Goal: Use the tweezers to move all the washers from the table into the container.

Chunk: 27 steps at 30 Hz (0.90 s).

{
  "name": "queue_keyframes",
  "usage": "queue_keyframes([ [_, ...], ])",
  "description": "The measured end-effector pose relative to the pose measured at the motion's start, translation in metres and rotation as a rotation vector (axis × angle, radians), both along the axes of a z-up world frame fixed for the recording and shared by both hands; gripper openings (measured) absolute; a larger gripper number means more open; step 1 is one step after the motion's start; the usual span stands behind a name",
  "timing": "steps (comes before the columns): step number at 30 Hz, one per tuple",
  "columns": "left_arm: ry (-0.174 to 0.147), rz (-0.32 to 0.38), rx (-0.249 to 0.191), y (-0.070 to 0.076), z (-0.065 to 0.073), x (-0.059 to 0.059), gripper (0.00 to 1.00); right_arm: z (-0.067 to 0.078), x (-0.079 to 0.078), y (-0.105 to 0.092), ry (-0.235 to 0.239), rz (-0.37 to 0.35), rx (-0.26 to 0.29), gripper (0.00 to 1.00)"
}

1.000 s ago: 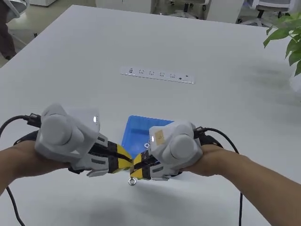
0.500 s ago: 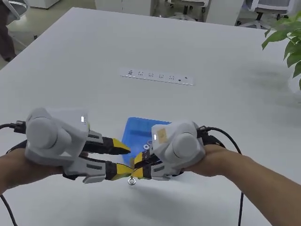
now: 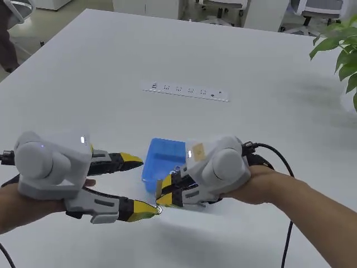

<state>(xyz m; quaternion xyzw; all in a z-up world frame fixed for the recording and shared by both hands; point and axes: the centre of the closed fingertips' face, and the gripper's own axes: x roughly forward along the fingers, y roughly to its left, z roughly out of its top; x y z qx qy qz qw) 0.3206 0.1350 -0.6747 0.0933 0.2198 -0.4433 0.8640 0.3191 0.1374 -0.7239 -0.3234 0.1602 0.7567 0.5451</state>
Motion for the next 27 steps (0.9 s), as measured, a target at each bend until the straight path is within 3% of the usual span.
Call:
queue_keyframes([
  [7, -0.006, 0.037, -0.021, 0.004, 0.000, 0.000, 0.79, 0.010, 0.003, -0.003, -0.005, -0.001, 0.004, 0.07],
  [17, -0.016, 0.068, -0.016, 0.010, 0.002, 0.000, 0.92, 0.033, 0.010, -0.006, -0.016, 0.007, 0.018, 0.07],
  [27, -0.022, 0.081, -0.027, 0.011, 0.009, 0.002, 0.99, 0.055, 0.022, -0.008, -0.016, -0.001, 0.033, 0.07],
])
